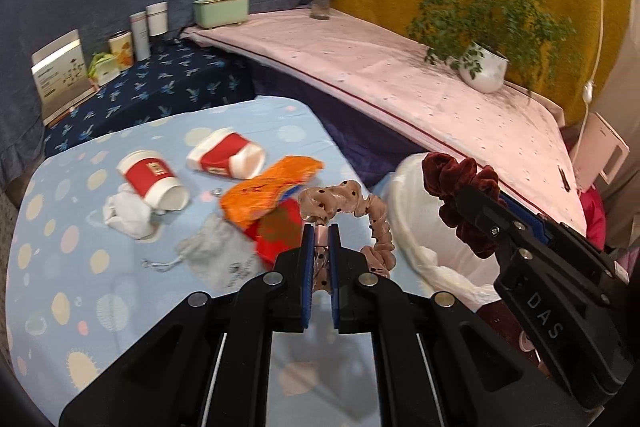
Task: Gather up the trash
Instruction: 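Carry both scrunchies over the bin and open both tools to drop them, then move both open tools back over the remaining trash on the table, then grasp the grey drawstring pouch with the left tool while the right tool grasps the red envelope, then carry the pouch and envelope over the bin and open both tools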
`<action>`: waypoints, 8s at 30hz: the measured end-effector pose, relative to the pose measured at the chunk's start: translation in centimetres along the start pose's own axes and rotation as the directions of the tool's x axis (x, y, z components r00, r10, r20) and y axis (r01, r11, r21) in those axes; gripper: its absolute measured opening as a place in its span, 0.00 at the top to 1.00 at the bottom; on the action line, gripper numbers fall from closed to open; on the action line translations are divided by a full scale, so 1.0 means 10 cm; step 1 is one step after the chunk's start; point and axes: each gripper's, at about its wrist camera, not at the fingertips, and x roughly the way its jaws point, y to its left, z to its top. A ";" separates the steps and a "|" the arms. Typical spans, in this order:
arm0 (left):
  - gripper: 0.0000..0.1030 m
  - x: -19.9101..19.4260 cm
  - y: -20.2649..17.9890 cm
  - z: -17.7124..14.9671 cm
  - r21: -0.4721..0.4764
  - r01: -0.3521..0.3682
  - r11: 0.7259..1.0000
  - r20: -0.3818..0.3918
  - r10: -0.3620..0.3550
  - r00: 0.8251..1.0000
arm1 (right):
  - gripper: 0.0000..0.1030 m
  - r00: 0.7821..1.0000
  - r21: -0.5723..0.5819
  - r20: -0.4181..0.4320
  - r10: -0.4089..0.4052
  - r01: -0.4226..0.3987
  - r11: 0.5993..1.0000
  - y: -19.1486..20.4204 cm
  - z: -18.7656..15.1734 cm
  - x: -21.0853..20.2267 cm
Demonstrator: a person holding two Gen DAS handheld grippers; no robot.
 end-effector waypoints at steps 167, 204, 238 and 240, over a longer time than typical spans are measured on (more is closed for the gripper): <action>0.98 0.40 1.27 -0.34 -0.174 -0.128 0.976 -0.095 0.113 0.989 | 0.98 0.963 -0.049 -0.261 0.061 -0.077 0.996 0.72 -0.62 1.20; 0.98 0.21 -0.98 0.18 0.117 0.102 0.988 -0.001 -0.103 0.995 | 0.98 0.993 0.131 0.038 -0.113 0.107 0.986 -1.07 0.03 -0.24; 0.61 0.88 -0.99 0.23 0.067 0.083 0.994 -0.066 -0.078 0.995 | 0.83 0.986 0.149 -0.037 -0.162 0.165 0.975 -1.47 -0.04 0.31; 0.59 0.86 -0.94 0.23 0.059 0.067 0.996 -0.056 -0.064 0.996 | 0.78 0.987 0.142 -0.035 -0.158 0.161 0.977 -1.43 -0.03 0.32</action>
